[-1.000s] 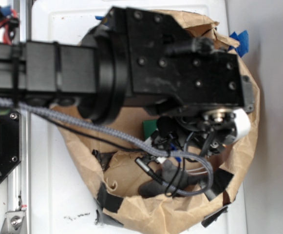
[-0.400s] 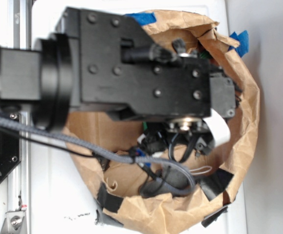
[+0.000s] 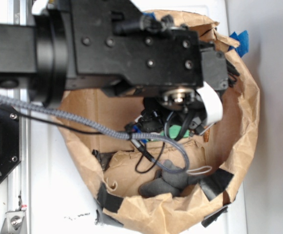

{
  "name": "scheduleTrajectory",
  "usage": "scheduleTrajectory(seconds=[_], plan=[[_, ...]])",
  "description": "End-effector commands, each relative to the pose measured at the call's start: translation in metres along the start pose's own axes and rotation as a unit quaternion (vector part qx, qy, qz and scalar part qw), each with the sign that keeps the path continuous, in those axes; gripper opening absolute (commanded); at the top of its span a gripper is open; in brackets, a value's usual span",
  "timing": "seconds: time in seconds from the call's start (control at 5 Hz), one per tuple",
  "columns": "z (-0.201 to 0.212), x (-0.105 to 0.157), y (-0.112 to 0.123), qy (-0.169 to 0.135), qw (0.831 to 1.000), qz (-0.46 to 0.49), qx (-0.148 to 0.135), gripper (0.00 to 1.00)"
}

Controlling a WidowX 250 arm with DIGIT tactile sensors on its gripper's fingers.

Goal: Grab the shell.

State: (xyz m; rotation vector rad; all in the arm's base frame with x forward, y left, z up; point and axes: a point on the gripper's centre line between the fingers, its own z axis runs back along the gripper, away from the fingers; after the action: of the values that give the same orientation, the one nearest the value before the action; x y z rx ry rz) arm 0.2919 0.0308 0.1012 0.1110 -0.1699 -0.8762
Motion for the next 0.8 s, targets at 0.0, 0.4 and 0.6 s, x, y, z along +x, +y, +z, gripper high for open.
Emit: scheduleTrajectory(seconds=[0.0,0.4,0.6], plan=[[-0.013,-0.006,0.008,0.004,1.000,0.010,-0.011,1.00],[-0.011,0.008,0.019,-0.008,1.000,0.001,0.003,1.00],[-0.008,0.009,0.018,-0.004,1.000,-0.001,0.009,1.00]])
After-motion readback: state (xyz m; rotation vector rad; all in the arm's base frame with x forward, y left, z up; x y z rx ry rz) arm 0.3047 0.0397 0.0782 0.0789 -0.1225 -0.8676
